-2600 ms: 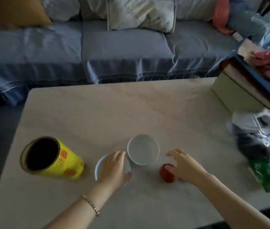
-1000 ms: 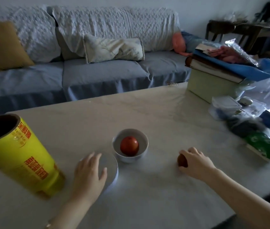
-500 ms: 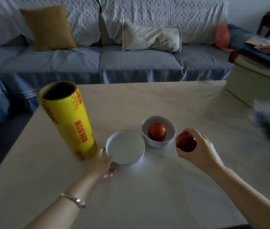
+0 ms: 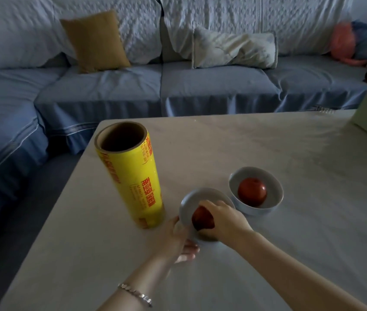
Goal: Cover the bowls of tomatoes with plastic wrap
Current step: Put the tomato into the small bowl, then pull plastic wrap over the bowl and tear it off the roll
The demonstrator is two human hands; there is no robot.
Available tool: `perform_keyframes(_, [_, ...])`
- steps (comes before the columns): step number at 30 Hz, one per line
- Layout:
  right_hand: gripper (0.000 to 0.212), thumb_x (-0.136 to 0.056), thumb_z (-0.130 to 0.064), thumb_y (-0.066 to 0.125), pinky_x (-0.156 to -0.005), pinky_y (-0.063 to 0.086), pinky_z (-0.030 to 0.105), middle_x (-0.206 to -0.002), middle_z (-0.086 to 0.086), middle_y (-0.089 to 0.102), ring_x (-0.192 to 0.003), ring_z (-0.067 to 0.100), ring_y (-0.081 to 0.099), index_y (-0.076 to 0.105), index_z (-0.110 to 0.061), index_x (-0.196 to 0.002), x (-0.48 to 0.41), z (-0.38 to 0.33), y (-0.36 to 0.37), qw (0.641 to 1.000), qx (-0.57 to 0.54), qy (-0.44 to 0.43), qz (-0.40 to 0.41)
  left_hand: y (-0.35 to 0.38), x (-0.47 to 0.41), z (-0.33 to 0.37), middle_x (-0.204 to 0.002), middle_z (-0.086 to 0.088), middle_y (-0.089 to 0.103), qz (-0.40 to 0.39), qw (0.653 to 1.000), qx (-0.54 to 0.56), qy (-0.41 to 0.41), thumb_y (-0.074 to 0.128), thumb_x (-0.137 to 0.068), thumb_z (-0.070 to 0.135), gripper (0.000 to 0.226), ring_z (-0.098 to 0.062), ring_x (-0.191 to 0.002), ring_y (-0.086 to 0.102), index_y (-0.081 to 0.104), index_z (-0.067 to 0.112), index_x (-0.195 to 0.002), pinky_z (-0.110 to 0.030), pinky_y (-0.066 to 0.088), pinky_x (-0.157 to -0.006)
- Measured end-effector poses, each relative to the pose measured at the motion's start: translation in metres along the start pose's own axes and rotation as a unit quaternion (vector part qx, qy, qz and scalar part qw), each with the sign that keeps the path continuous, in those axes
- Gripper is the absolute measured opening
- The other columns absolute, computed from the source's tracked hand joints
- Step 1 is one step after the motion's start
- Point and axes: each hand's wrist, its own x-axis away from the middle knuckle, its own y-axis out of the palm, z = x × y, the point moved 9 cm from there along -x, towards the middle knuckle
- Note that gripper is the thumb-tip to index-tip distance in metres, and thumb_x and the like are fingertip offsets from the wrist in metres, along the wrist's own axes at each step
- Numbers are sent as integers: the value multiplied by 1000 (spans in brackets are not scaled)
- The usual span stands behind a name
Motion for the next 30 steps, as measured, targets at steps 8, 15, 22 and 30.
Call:
perform_keyframes(8, [30, -89, -37, 49, -86, 47, 32, -112, -6, 56, -103, 15, 56, 57, -24, -115, 31, 14, -34, 998, -50, -22, 44, -9, -12, 0, -56, -18, 58, 61, 998, -17, 29, 48, -88, 5, 14, -28, -48, 56, 46, 15, -79, -31, 51, -51])
perform_keyframes(15, [25, -90, -35, 49, -84, 47, 24, -108, -12, 61, -96, 6, 58, 58, -33, -114, 53, 2, -40, 996, -45, -70, 20, -37, 9, -26, -50, -11, 63, 64, 997, -48, 17, 46, -86, 8, 22, -29, -52, 59, 45, 14, -108, -37, 55, -56])
perform_keyframes(22, [22, -89, -35, 52, -79, 49, 23, -102, -15, 63, -90, 4, 60, 60, -33, -109, 55, -14, -37, 993, -68, -90, 17, -82, 14, -25, -94, -13, 63, 116, 988, -105, 1, 69, -76, 27, 80, -23, -73, 66, 23, 11, -139, -36, 58, -67])
perform_keyframes(30, [14, -88, -33, 54, -76, 51, 23, -78, -27, 56, -80, 0, 59, 62, -36, -100, 60, -14, -48, 990, -114, -79, 33, -135, 12, 109, -120, 13, 53, 186, 915, -143, 329, 91, -44, 29, 106, -9, -111, 55, 31, 24, -131, -34, 48, -94])
